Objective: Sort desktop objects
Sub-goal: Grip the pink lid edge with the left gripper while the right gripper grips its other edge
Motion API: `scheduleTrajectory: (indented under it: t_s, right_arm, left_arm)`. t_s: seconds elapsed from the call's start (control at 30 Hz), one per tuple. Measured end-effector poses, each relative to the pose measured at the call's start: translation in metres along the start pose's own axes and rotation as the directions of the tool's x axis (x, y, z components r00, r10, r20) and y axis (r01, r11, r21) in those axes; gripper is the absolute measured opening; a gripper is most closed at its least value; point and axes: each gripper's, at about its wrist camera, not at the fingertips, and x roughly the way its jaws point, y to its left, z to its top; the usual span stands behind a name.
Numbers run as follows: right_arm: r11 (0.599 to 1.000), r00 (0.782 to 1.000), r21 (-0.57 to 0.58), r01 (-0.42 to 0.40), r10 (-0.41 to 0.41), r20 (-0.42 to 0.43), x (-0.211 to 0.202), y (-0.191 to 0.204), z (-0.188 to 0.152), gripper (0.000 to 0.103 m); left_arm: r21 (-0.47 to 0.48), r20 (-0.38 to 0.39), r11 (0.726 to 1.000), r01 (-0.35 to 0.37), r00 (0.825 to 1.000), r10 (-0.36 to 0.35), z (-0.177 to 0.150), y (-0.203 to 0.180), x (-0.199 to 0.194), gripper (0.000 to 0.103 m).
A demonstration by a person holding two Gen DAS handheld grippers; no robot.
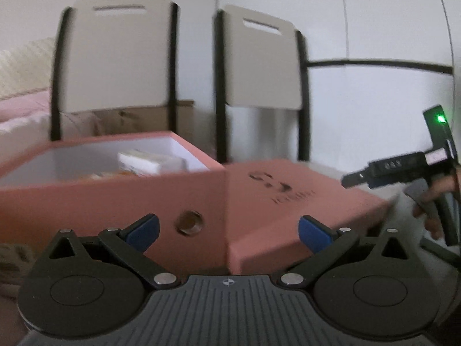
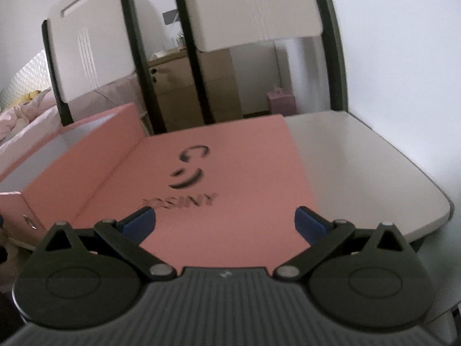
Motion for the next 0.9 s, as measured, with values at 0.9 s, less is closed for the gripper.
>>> scheduleTrajectory:
  t_s: [0.9]
  right_arm:
    - [0.998, 0.999, 0.043, 0.039, -0.039, 0.002, 0.032, -0.027, -0.009, 0.103]
  left_arm:
    - [-0.063, -0.146, 0.996, 0.057, 0.987, -0.066, -0.026, -0.029, 0.067, 0.103]
